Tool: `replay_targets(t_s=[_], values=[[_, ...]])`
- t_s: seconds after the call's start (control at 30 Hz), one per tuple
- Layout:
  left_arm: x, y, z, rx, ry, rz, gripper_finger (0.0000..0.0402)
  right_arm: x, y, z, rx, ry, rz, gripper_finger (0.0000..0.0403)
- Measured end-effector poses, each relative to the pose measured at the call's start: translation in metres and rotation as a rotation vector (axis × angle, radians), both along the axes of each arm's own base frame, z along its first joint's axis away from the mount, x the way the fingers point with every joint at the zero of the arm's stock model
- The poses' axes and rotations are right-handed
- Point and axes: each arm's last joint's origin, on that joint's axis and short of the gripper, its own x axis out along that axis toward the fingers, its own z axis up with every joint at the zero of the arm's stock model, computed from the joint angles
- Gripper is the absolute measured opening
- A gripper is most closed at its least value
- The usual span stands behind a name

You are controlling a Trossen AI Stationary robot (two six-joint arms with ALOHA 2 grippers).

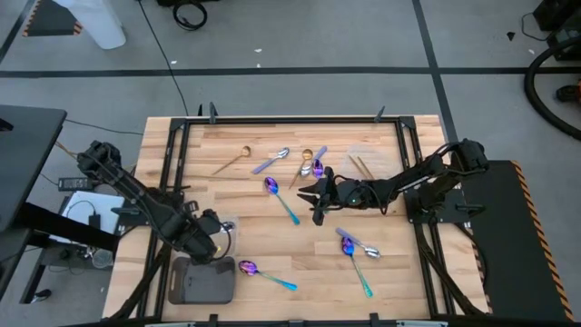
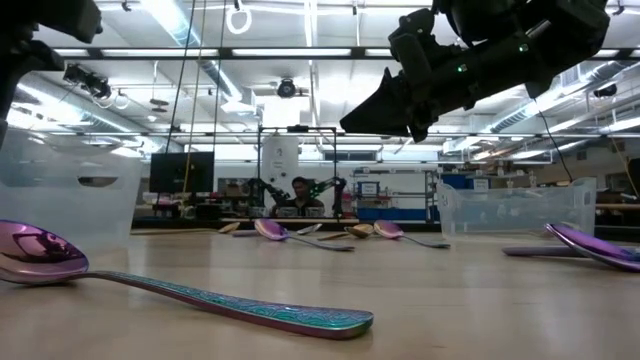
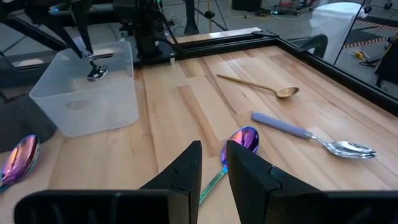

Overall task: Sort silverware by color (type)
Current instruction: Put the purple spoon into the bottom transparent bin

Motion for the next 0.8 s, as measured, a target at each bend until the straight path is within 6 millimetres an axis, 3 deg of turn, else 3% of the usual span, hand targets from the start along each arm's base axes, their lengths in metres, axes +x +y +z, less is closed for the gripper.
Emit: replay_targets(t_s=[0.4,0.8], values=[[-0.001,-0.002,-0.001,0.051,-0.052,-0.014,0.0059,0.0,0.001,0.0,0.031,-0.003,0.017,0.0084],[-0.012,0.005,-0.039,0.014,-0.022,-0.014,0.0059,0.0,0.004,0.0,0.036,-0.003,0.029,0.0084]])
